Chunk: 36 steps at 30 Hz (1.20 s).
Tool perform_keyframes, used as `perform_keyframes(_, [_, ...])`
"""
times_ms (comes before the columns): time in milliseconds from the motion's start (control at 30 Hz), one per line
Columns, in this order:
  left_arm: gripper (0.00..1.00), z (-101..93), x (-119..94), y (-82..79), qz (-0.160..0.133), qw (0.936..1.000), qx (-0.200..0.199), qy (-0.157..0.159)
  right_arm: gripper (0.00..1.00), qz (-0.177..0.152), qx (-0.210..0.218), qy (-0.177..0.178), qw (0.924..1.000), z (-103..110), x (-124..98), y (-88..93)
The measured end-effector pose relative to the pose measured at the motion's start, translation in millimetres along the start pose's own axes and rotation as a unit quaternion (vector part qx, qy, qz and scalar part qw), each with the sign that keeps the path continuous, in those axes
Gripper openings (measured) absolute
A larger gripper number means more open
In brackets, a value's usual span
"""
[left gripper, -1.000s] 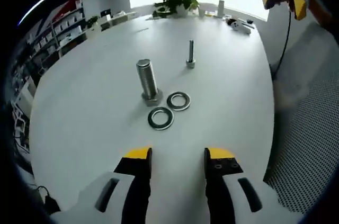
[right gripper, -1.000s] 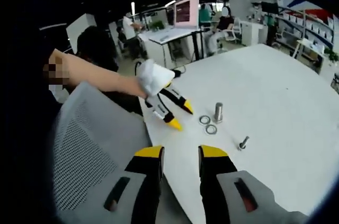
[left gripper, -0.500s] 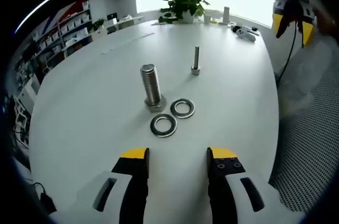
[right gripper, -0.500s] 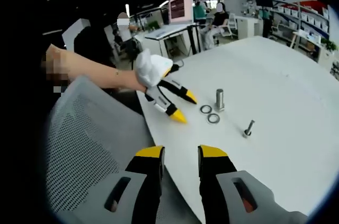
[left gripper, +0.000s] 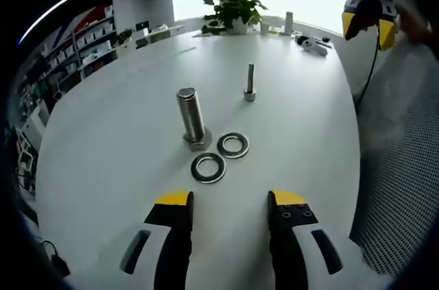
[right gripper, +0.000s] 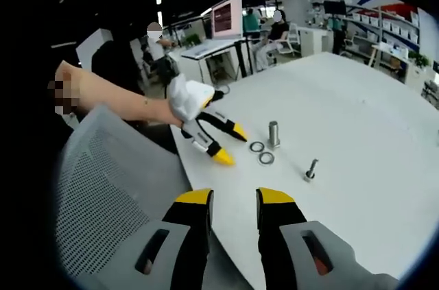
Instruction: Place the washer onto the threaded stud by aligning its center hole with the stud, sliding it down to the base, and recovering from edge contact or off-axis alignment until the washer reaches the visible bottom stop.
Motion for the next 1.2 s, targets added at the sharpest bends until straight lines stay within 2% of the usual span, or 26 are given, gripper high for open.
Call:
perform_keyframes(300, [0.47, 10.2, 4, -13.8, 0.003, 0.9998, 0.011, 0.015, 0.27, 0.009, -0.011, -0.002, 0.9999, 0, 0, 4.2])
perform_keyframes(500, [0.41, 18.3, 6, -19.9, 0.012, 0.9992, 0.024, 0.028, 0.27, 0.011, -0.019, 0.0, 0.9998, -1, -1, 5.5])
perform_keyframes(633, [0.34, 25.7, 12, -21.9, 0.03, 0.9988, 0.026, 0.029, 0.27, 0.012, -0.021, 0.003, 0.9997, -2, -1, 5.7])
perform_keyframes(867, [0.3, 24.8, 15, -23.7, 0.064, 0.9956, 0.048, 0.048, 0.27, 0.015, -0.023, 0.002, 0.9996, -2, 1, 6.1])
perform_keyframes(967, [0.21, 25.0, 18, -25.6, 0.066, 0.9955, 0.049, 0.048, 0.27, 0.018, -0.024, 0.003, 0.9995, -2, 1, 6.7])
perform_keyframes(1200, [0.2, 23.9, 18, -25.4, 0.069, 0.9951, 0.051, 0.048, 0.27, 0.019, -0.022, 0.009, 0.9995, -5, 1, 7.8])
Point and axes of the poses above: the point that each gripper's makers call its tool centre point, and the gripper's own axes: x roughly forward along the fingers, z roughly to its left, y roughly out of its underside, the point moved 6 cm from there along -x, roughly backward along the fingers, and after that the axes turned 10 degrees about y, right-handed, at the moved point
